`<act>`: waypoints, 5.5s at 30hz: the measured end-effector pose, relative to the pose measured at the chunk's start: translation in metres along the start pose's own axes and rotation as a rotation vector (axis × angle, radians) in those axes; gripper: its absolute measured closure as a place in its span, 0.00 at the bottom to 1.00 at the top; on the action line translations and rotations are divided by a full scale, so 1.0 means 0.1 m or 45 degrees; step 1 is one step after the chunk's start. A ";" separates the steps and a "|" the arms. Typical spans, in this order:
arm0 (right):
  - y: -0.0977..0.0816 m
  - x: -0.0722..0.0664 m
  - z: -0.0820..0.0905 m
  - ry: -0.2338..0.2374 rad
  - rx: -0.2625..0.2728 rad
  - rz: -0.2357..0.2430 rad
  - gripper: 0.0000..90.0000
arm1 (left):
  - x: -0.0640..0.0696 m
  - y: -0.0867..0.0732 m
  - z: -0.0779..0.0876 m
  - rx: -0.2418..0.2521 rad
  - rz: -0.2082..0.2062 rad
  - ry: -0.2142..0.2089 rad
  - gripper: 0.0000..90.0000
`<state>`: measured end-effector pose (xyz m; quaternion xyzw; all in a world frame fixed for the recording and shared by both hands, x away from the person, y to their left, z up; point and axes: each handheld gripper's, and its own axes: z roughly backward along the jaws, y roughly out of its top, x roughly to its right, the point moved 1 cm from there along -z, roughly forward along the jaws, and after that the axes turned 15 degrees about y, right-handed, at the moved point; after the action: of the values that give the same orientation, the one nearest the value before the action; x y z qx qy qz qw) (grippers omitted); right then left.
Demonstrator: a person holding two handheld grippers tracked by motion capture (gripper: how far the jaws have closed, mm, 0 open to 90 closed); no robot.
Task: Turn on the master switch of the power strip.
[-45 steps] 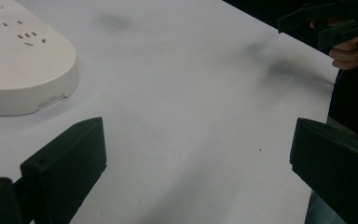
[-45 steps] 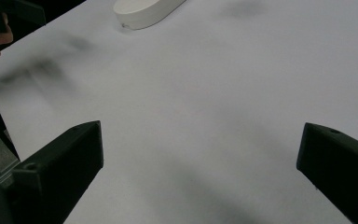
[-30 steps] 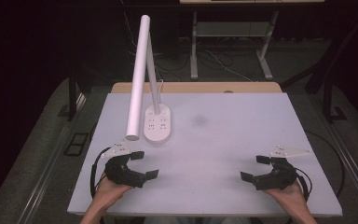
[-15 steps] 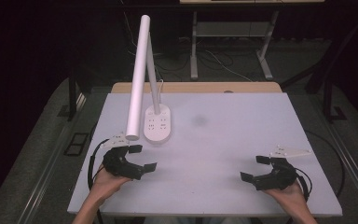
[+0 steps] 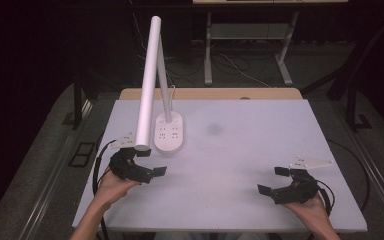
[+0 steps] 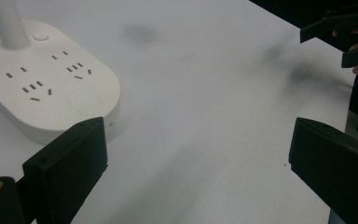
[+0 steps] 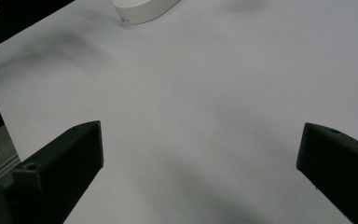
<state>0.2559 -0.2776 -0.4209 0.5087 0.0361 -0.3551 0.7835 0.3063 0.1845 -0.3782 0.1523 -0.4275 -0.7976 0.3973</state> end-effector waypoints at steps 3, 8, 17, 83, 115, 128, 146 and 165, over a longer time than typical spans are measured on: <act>0.00 0.00 0.00 0.000 -0.001 0.000 0.00 | -0.04 0.03 0.00 -0.003 0.001 0.007 0.04; 0.00 0.00 0.00 -0.001 -0.001 0.001 0.00 | -0.09 0.09 0.01 -0.006 0.002 0.017 0.04; 0.00 0.00 0.00 -0.004 -0.003 0.003 0.00 | -0.19 0.18 0.00 -0.014 0.007 0.038 0.04; -0.01 -0.02 -0.01 0.008 -0.010 0.007 0.00 | -1.02 0.78 -0.35 -0.146 0.079 0.239 0.21; -0.02 0.00 -0.01 0.002 -0.021 0.013 0.00 | -1.36 0.74 -0.77 -0.030 0.372 0.284 0.56; -0.02 0.00 -0.02 0.004 -0.032 0.014 0.00 | -1.43 0.64 -0.94 -0.011 0.484 0.281 0.77; -0.02 0.00 -0.03 0.003 -0.037 0.019 0.00 | -1.38 0.59 -1.15 -0.043 0.472 0.307 0.99; -0.03 0.00 -0.04 0.008 -0.052 0.022 0.00 | -1.29 0.53 -1.35 -0.102 0.425 0.324 1.00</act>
<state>0.2555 -0.2753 -0.4250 0.4939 0.0414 -0.3459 0.7967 0.4941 0.1901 -0.4275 0.1628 -0.3612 -0.7114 0.5805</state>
